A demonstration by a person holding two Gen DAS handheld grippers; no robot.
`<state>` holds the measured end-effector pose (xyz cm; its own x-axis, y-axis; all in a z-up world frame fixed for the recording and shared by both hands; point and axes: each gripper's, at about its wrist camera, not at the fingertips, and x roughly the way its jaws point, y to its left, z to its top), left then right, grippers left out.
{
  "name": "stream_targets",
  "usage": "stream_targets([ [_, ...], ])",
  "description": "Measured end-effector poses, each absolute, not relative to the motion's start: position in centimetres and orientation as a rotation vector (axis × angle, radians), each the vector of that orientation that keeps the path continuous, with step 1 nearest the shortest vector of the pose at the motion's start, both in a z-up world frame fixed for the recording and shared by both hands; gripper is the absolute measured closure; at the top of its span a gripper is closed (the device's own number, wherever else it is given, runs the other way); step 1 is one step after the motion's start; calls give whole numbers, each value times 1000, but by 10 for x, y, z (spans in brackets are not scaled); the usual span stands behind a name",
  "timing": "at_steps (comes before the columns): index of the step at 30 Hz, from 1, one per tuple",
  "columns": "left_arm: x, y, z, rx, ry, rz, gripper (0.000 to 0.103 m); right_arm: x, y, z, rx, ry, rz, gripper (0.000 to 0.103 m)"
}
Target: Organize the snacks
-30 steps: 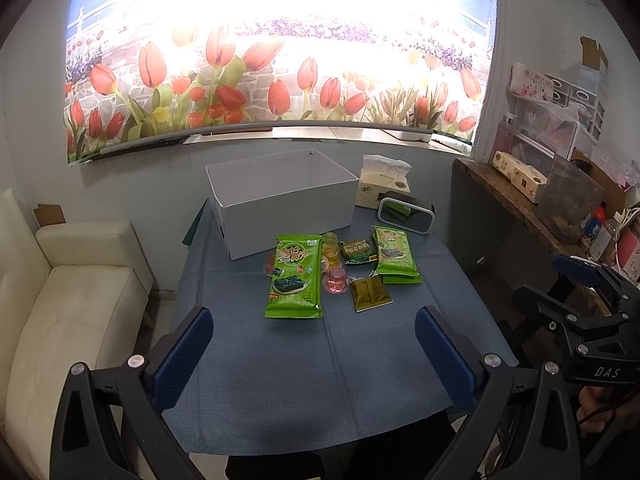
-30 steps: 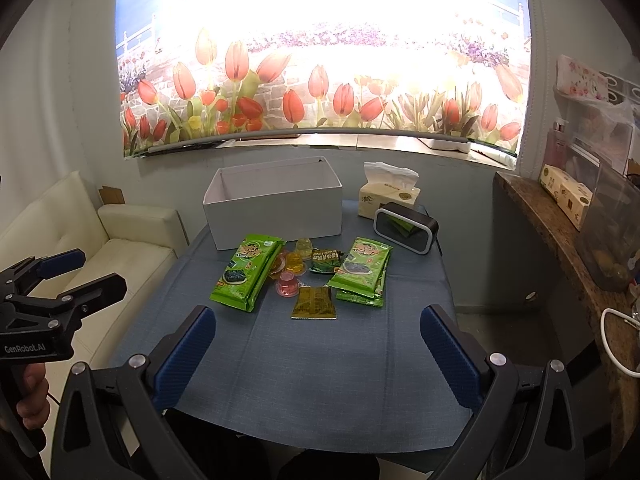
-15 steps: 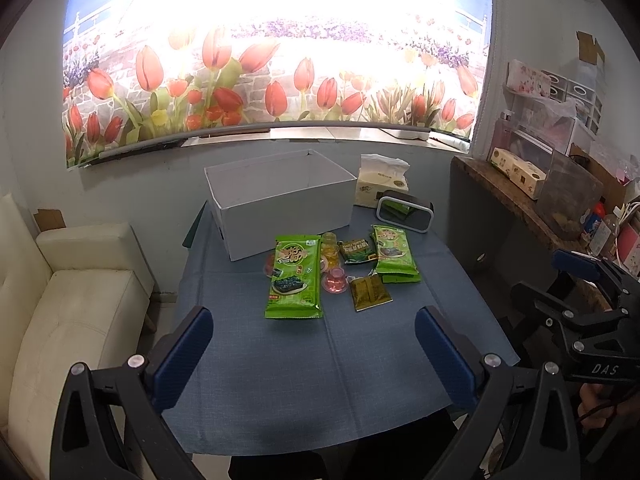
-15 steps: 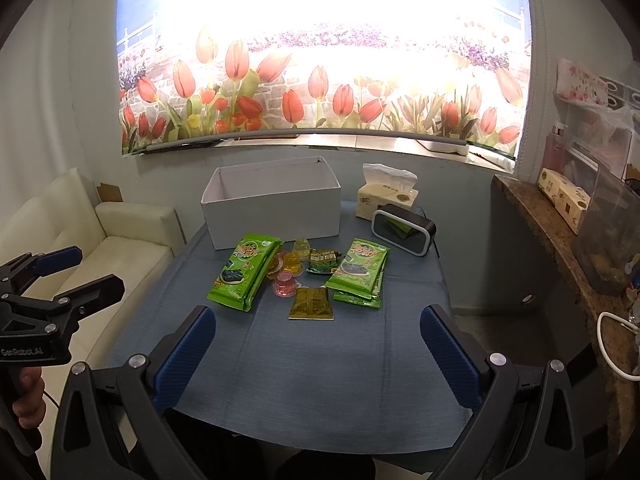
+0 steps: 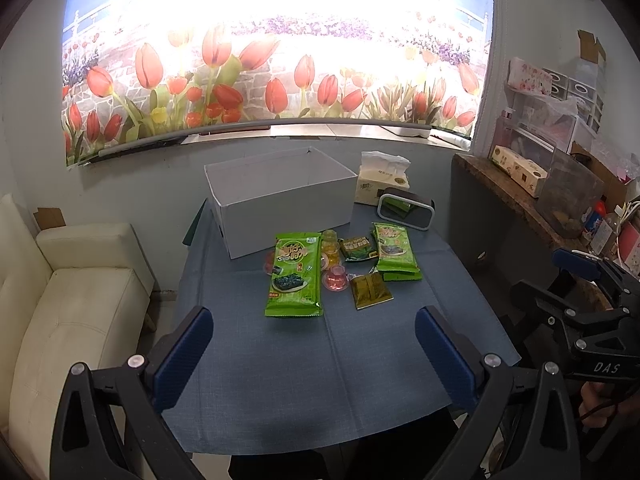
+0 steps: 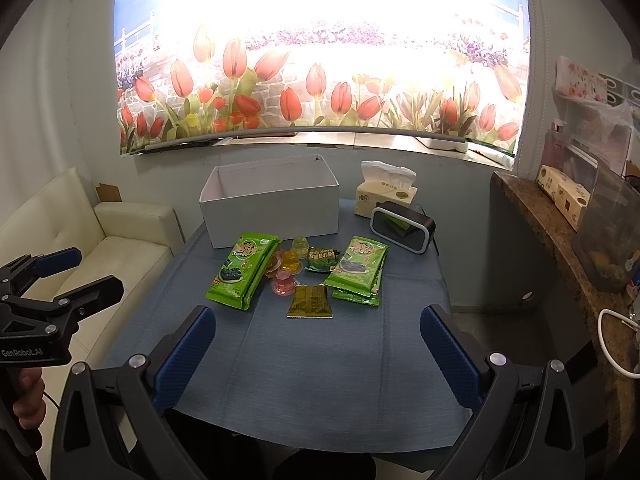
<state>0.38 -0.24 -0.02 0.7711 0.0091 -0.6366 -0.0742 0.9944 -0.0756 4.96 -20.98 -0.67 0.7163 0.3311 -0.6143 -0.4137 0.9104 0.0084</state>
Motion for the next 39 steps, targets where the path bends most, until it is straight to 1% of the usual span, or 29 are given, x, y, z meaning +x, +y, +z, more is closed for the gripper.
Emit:
stream_targets([
  [6, 27, 2, -18, -103, 721, 52, 0, 52, -209, -12, -133, 661, 415, 0],
  [15, 125, 17, -102, -100, 869, 60, 0, 58, -215, -28, -132, 702, 399, 0],
  [19, 166, 23, -135, -102, 908, 28, 0, 62, -220, -37, -123, 727, 381, 0],
  [25, 210, 35, -164, -93, 980, 48, 0, 69, -228, -50, -117, 762, 352, 0],
  [31, 227, 34, -179, -86, 1004, 23, 1, 76, -233, -55, -110, 782, 336, 0],
  [32, 229, 33, -181, -84, 1002, 18, 2, 77, -232, -56, -111, 786, 334, 0],
  [34, 231, 34, -182, -88, 1007, 16, 17, 78, -232, -58, -112, 790, 334, 0],
  [35, 231, 34, -183, -94, 1014, 11, 22, 78, -231, -58, -113, 791, 334, 0],
  [36, 232, 34, -183, -96, 1019, 11, 30, 79, -230, -59, -116, 793, 333, 0],
  [39, 232, 32, -180, -82, 1003, 26, 30, 80, -230, -61, -120, 796, 332, 0],
])
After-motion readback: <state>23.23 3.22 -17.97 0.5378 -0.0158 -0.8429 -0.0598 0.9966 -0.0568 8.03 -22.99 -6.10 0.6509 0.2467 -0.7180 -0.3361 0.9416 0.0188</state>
